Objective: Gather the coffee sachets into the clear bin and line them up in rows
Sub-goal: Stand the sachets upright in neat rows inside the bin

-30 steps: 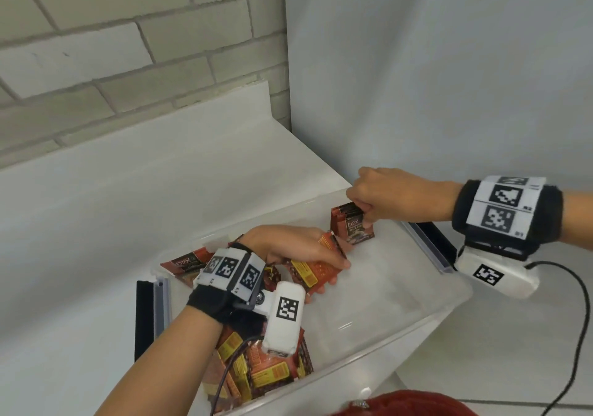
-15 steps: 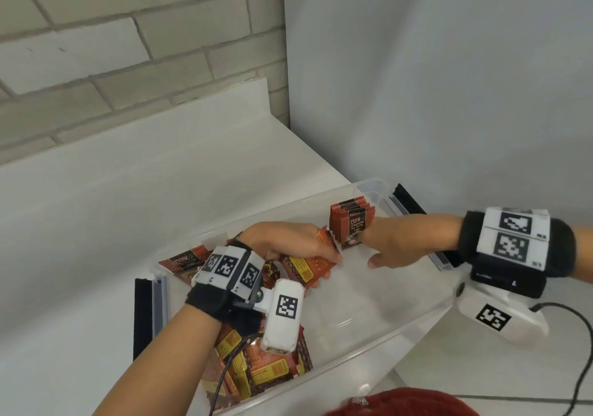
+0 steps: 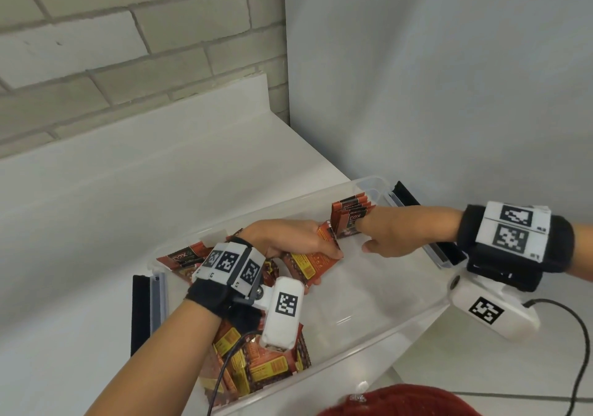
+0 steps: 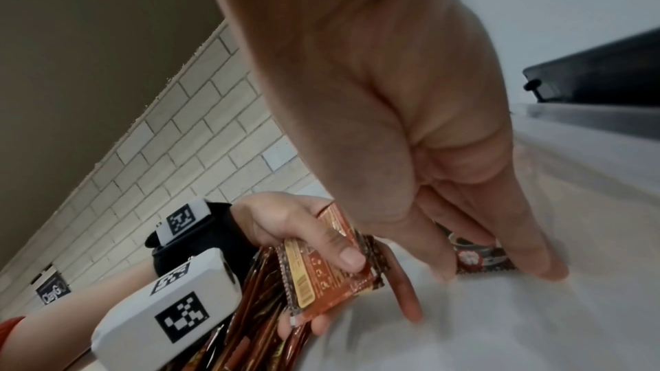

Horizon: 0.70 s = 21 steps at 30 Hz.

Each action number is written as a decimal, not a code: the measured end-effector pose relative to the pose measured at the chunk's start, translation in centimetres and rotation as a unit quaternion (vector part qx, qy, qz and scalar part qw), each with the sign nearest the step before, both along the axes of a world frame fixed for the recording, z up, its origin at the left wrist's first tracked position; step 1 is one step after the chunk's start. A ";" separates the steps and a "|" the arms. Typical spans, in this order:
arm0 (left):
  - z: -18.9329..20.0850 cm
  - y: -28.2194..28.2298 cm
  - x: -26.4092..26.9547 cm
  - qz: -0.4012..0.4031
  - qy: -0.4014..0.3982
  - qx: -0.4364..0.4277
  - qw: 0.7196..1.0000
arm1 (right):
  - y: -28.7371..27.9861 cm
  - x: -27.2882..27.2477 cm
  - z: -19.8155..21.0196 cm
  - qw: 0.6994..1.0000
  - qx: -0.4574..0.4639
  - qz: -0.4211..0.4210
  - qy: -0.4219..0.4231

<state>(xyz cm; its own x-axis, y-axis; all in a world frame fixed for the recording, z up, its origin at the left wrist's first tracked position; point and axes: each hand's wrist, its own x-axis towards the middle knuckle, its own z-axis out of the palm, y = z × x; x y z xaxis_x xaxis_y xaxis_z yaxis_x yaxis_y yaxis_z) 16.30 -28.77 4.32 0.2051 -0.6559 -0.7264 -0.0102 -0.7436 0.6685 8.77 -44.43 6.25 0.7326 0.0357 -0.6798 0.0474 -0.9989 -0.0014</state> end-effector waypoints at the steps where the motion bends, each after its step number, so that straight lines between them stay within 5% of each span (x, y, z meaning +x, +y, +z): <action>1: 0.0 0.0 0.0 0.002 0.000 0.001 1.000 | 0.0 0.0 0.1 1.000 0.000 0.000 -0.001; 21: 0.0 0.1 0.1 -0.008 0.024 0.005 1.000 | -0.5 -0.2 1.9 0.998 0.013 -0.056 -0.033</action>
